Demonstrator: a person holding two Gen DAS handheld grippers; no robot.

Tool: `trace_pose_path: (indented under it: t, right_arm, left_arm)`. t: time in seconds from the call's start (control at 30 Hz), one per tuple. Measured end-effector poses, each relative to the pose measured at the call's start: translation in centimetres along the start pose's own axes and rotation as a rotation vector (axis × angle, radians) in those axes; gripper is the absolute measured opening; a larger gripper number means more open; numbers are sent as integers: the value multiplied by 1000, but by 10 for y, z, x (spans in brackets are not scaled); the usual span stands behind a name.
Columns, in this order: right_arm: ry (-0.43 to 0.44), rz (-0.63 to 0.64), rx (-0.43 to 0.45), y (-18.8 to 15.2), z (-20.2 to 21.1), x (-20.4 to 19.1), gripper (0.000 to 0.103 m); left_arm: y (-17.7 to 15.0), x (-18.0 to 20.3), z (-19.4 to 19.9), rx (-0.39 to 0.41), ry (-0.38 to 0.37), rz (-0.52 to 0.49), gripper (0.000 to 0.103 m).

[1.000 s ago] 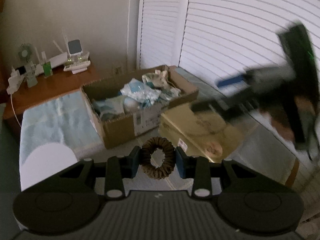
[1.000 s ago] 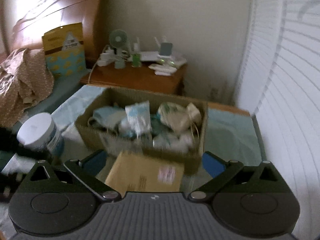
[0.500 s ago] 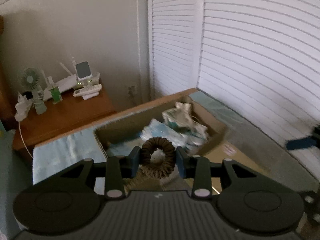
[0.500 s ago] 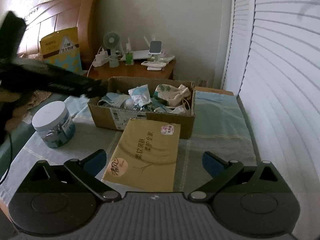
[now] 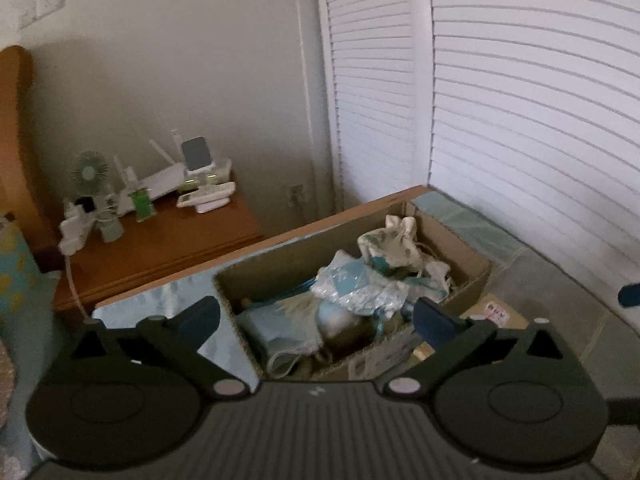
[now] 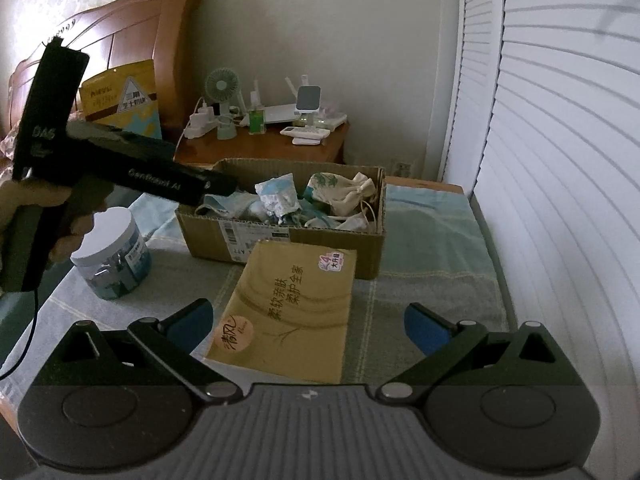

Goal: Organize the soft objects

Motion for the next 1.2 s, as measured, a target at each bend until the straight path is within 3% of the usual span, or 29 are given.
trace_pose_path:
  t: [0.3,0.43,0.53,0.67,1.2]
  right_arm:
    - [-65,-33,-25,3,7,2,103]
    - [-132,-67,-80,1,5,4,103]
    - [-167,-95,-117,-2,3,3,103]
    - [-182,-116,-141,-3,8,-1,103]
    - [-229,-108,-102,11,32,-6,103]
  left_arm:
    - [-17,10,58,45,69,92,102]
    - [-22,22,83,14,113,120,102]
    - [-25,32,97,-36,104,151,102]
    - [-29,39,106,-114,148,159,102]
    - [-22,42,124,-126,180,222,102]
Point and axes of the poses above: each gripper's, at about its wrist camera, not at the fingertips, and z roughly against the way its jaws point, x to its right, y to its top, the point moved 5 cm from there along -z, roughly the way its jaws point, and after that the axes turned 10 degrees about x, right-handed, at the moved point
